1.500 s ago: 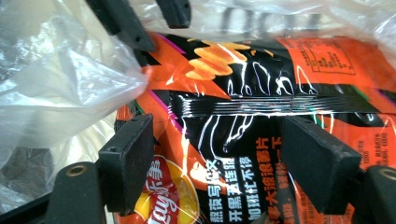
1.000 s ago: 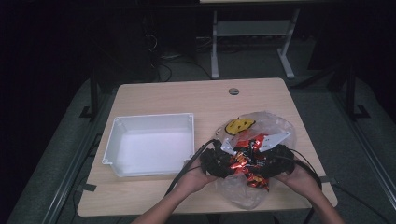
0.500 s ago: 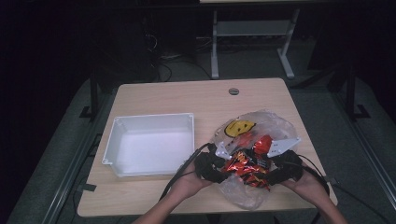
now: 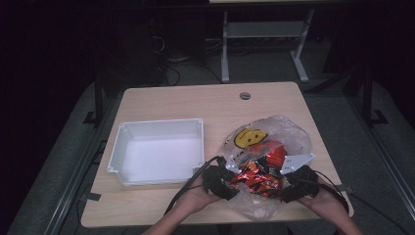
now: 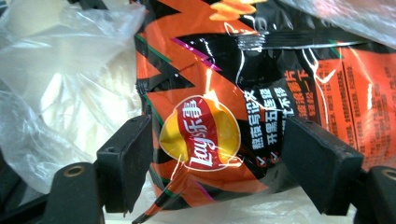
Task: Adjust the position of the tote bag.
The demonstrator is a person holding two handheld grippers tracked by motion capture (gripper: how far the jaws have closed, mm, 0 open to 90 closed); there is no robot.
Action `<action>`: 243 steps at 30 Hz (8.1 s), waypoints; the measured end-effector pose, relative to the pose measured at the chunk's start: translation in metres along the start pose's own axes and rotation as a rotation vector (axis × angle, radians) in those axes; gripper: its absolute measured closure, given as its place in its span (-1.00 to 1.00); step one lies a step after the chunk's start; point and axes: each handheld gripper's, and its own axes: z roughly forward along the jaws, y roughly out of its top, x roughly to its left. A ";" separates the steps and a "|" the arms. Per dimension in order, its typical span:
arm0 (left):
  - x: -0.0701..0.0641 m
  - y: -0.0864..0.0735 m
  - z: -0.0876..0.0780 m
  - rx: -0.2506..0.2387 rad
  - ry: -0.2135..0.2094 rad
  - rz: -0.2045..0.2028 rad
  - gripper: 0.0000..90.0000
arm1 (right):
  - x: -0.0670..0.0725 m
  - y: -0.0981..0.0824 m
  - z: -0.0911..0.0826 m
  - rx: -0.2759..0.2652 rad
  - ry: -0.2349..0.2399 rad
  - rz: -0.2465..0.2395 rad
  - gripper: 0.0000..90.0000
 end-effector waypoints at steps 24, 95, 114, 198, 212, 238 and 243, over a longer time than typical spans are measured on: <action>0.004 -0.004 0.011 -0.020 -0.001 -0.013 0.33 | -0.005 -0.024 -0.001 0.038 0.008 0.049 -0.39; 0.010 0.001 -0.029 -0.208 0.019 -0.003 -0.13 | -0.009 -0.015 -0.052 -0.087 -0.033 0.104 0.98; 0.003 0.027 -0.030 -0.202 0.156 0.110 0.52 | -0.012 -0.005 -0.065 -0.130 -0.033 0.089 0.99; 0.029 0.044 -0.030 -0.391 -0.094 0.133 0.34 | -0.047 0.046 -0.078 -0.196 0.181 -0.007 0.62; 0.038 0.046 -0.033 -0.422 -0.101 0.088 0.59 | -0.045 0.025 -0.067 -0.209 0.057 0.031 -0.05; 0.041 0.047 -0.041 -0.448 -0.109 0.066 0.71 | -0.040 -0.009 -0.008 -0.022 0.062 0.087 0.05; 0.042 0.048 -0.042 -0.454 -0.122 0.051 0.72 | -0.039 -0.016 0.005 0.043 0.074 0.093 0.08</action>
